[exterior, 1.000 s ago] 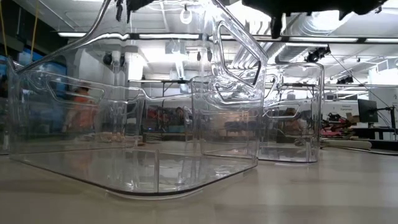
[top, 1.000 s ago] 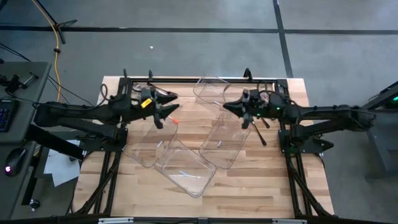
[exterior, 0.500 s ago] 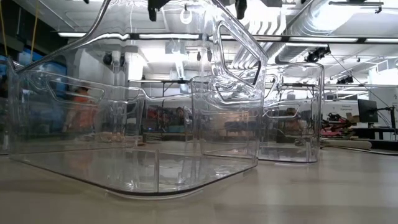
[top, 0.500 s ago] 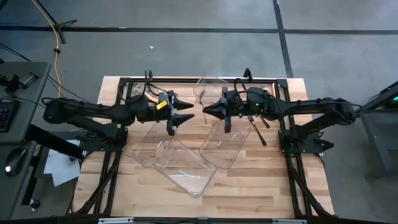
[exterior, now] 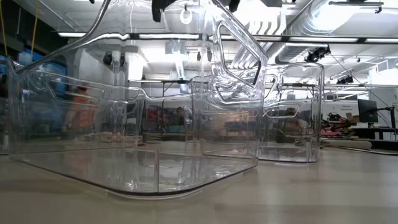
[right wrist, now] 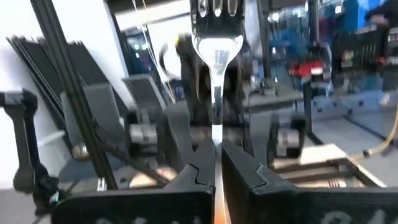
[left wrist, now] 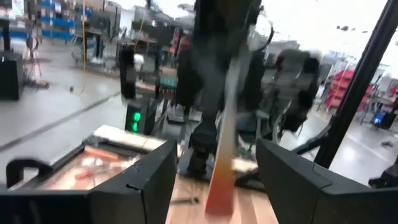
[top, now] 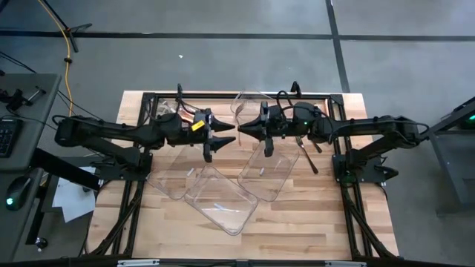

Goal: Sort silverware by color (type)
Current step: Put the orange fork into the middle left transparent bin

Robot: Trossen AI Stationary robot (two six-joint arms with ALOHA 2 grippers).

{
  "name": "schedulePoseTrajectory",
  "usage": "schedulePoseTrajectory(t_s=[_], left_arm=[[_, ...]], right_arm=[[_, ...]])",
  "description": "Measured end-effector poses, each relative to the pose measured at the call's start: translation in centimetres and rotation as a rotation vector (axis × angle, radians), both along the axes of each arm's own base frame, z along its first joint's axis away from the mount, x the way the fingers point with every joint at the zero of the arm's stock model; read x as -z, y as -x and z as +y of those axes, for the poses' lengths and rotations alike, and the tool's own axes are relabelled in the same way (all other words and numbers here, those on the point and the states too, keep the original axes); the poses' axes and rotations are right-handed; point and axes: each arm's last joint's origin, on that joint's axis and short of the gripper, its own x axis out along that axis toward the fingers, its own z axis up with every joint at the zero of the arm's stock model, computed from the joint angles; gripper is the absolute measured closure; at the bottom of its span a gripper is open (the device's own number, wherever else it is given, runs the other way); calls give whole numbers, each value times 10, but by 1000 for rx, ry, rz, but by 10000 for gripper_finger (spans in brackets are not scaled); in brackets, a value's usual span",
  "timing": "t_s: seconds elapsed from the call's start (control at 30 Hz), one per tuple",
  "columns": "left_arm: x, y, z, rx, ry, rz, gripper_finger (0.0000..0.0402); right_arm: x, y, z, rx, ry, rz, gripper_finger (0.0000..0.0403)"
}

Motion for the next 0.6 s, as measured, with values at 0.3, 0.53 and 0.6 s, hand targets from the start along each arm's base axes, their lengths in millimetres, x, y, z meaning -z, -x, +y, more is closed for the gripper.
schedulePoseTrajectory(t_s=[0.3, 0.53, 0.6], left_arm=[[9, -20, -1, 62, 32, -90, 192], [17, -28, -1, 77, 35, -85, 193], [17, -28, -1, 74, 34, -86, 199]], right_arm=[[-1, 0, 0, -2, -16, -5, 403], [-1, 0, 0, -2, -16, -4, 403], [-1, 0, 0, -2, -14, -4, 403]])
